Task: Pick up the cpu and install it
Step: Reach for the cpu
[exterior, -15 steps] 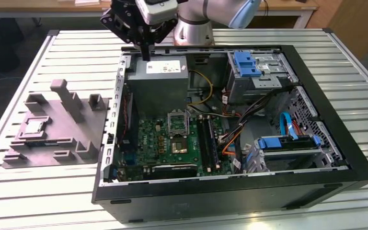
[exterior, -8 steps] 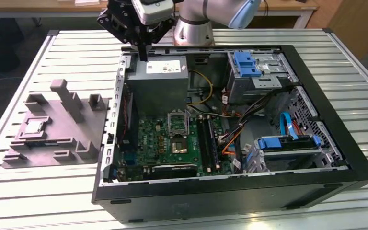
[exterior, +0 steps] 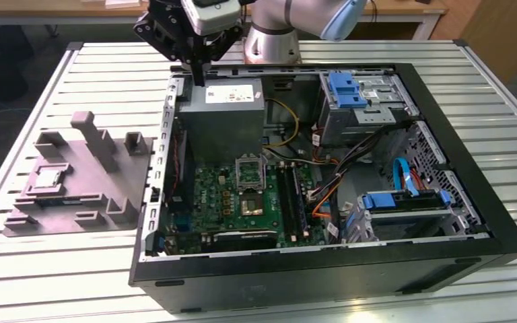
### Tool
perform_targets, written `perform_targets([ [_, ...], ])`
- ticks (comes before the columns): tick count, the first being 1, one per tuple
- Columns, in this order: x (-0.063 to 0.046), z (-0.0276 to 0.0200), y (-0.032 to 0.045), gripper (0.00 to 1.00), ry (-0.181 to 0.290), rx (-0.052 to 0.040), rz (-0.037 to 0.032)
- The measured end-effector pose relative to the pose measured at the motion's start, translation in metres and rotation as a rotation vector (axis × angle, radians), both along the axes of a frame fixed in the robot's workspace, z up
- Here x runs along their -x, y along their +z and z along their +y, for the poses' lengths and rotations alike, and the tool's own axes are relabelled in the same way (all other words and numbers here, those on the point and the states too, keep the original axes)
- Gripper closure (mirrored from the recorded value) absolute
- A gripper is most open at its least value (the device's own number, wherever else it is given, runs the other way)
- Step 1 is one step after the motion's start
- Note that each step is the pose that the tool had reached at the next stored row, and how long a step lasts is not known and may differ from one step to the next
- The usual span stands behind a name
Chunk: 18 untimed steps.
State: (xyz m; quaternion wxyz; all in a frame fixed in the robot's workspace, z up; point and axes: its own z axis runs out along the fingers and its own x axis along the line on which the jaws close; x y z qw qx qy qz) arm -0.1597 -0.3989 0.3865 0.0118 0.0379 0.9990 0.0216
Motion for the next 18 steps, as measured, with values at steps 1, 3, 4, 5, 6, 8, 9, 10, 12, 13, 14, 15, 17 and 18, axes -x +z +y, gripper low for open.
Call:
perform_targets([
  [1,0.0004,0.0000,0.0000,0.89,0.000,0.0000,0.0000],
  [3,0.0010,0.0000,-0.0001,0.89,0.000,-0.0001,0.0000],
  [4,0.0012,0.0000,-0.0001,0.89,0.000,0.0000,0.0001],
  [5,0.0016,0.0000,-0.0001,0.89,0.000,0.0000,0.0001],
  [6,0.0019,0.0000,-0.0001,0.89,0.000,-0.0001,0.0001],
  [8,0.0022,0.0000,-0.0001,0.89,0.000,0.0000,0.0002],
  [9,0.0023,0.0000,-0.0001,0.89,0.000,0.0000,0.0002],
  [10,0.0026,0.0000,-0.0002,0.89,0.000,-0.0001,0.0002],
  [12,0.0030,0.0000,-0.0002,0.89,0.000,0.0000,0.0003],
  [13,0.0032,0.0000,-0.0002,0.89,0.000,0.0000,0.0003],
  [14,0.0036,0.0000,-0.0002,0.89,0.000,0.0000,0.0003],
  [15,0.0039,0.0000,-0.0002,0.89,0.000,0.0000,0.0003],
  [17,0.0046,0.0000,-0.0003,0.89,0.000,-0.0001,0.0003],
  [18,0.0049,0.0000,-0.0003,0.89,0.000,0.0000,0.0004],
])
